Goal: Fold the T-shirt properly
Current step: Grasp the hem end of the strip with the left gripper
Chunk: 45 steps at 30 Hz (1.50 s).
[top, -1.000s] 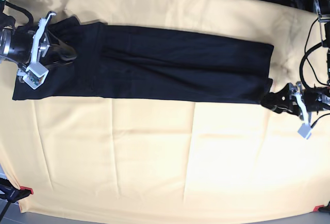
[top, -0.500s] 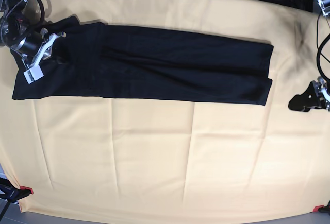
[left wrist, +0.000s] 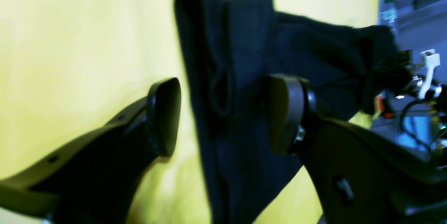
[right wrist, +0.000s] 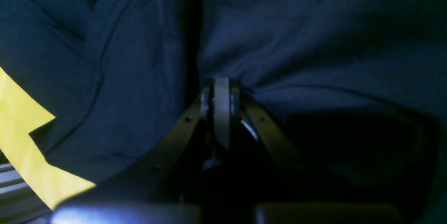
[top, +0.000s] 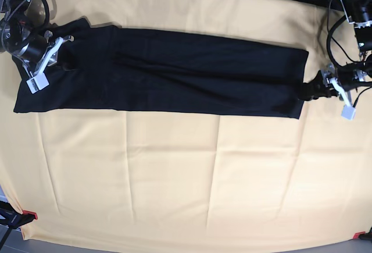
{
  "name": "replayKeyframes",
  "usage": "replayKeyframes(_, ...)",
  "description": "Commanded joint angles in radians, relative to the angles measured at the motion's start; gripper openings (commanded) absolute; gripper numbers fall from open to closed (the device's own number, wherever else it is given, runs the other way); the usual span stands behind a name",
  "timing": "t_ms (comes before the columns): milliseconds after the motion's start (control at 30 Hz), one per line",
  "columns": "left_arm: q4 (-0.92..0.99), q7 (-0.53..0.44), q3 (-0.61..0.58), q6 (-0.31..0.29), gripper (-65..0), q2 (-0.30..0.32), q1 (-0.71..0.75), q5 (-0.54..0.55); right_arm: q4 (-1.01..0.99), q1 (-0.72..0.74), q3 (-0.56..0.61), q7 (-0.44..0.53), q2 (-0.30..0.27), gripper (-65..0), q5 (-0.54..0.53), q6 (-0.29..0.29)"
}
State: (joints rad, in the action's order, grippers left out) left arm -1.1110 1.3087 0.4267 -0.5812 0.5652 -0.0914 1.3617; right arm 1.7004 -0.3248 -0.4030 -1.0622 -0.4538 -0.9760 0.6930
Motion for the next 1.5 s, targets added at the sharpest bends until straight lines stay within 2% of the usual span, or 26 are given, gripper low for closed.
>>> replayKeyframes(0, -0.014, -0.002, 0.008, -0.002, -25.5, 0.008, -0.011, 0.005, 0.013, 0.006, -0.008, 0.011, -0.02, -65.0, -0.018, 0.005)
replayKeyframes(133, -0.014, -0.003, 0.007, -0.001, -25.5, -0.034, -0.002, -0.019, 0.013, 0.006, -0.008, 0.011, -0.02, -65.0, -0.018, 0.005)
replayKeyframes(267, -0.014, -0.001, 0.005, 0.002, -25.5, -0.043, 0.008, -0.019, 0.013, 0.006, -0.008, 0.011, -0.02, -65.0, -0.018, 0.005)
replayKeyframes(600, -0.014, -0.007, 0.006, 0.002, -25.5, 0.084, -0.003, -0.029, 0.013, 0.006, -0.008, 0.011, -0.02, -65.0, -0.018, 0.005)
replayKeyframes(900, -0.014, -0.047, 0.005, 0.06, -25.5, 0.05, 0.048, -0.134, 0.013, 0.009, -0.008, 0.011, -0.02, -65.0, -0.021, 0.005)
replayKeyframes(1100, -0.014, -0.044, -0.031, 0.059, -25.5, 0.05, 0.052, -0.106, 0.013, 0.009, -0.008, 0.014, -0.02, -65.0, -0.064, 0.005)
replayKeyframes(1267, -0.014, -0.02, -0.034, 0.049, -25.5, 0.05, 0.052, -0.035, 0.013, 0.009, -0.008, 0.014, -0.02, -65.0, -0.064, 0.005)
replayKeyframes(1467, -0.014, -0.006, -0.034, 0.047, -25.5, 0.05, 0.052, -0.01, 0.013, 0.009, -0.008, 0.015, -0.02, -65.0, -0.064, 0.005)
